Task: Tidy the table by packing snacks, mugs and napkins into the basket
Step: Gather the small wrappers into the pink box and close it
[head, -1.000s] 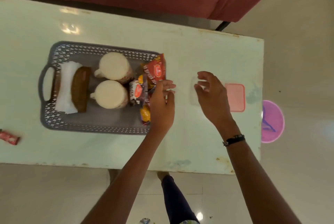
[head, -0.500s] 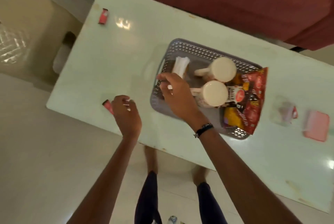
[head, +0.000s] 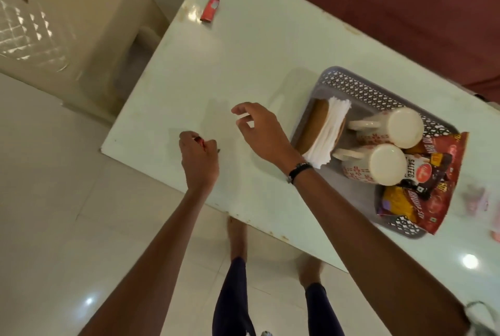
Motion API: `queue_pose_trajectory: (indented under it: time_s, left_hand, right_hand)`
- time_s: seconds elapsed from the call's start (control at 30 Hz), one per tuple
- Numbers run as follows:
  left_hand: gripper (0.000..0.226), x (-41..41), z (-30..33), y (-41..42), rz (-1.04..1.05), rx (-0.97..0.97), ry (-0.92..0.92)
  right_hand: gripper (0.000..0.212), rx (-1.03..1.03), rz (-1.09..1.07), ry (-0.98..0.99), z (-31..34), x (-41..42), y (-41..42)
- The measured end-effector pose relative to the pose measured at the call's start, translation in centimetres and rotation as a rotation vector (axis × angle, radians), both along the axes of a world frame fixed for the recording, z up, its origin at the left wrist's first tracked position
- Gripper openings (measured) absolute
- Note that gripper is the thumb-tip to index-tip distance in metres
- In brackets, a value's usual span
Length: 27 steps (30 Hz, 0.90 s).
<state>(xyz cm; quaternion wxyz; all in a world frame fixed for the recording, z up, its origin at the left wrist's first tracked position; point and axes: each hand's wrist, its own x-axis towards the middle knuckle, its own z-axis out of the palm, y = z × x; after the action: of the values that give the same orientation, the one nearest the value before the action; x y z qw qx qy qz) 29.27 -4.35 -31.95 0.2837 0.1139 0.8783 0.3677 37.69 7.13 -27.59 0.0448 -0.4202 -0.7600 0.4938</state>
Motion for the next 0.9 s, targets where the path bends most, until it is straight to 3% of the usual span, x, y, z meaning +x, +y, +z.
queue_pose_trajectory:
  time_s: [0.2,0.33,0.47,0.57,0.67,0.73,0.83,0.9]
  left_hand:
    - [0.003,-6.1,-0.5,4.0,-0.188,0.160,0.131]
    - [0.011,-8.3,-1.4,5.2,-0.385,-0.035,0.097]
    - [0.016,-8.7,-2.6,5.0,-0.749,-0.282,0.309]
    - [0.006,-9.1,-2.8,5.0,-0.885,-0.355,0.390]
    - [0.012,-9.1,-3.0,5.1,-0.857,-0.397,0.400]
    - [0.007,-9.0,-2.4,5.0,-0.870,-0.351,0.399]
    - [0.022,-9.2,-1.2,5.1,-0.951,-0.316,0.484]
    - [0.012,-9.2,-1.6,5.0,-0.946,-0.333,0.495]
  right_hand:
    - [0.040,0.239,0.197,-0.130,-2.5,-7.9,6.5]
    - [0.061,0.420,0.291,-0.304,-3.4,-13.3,10.2]
    - [0.077,0.483,0.339,-0.445,-4.5,-17.1,12.5]
    - [0.070,0.483,0.425,-0.550,-5.8,-17.8,13.6]
    - [0.060,0.477,0.348,-0.460,-5.9,-16.7,12.6]
    - [0.053,0.567,0.279,-0.396,-5.9,-15.4,10.8]
    - [0.043,0.705,0.287,-0.358,-6.7,-12.6,7.2]
    - [0.038,0.774,0.266,-0.346,-7.1,-10.4,4.9]
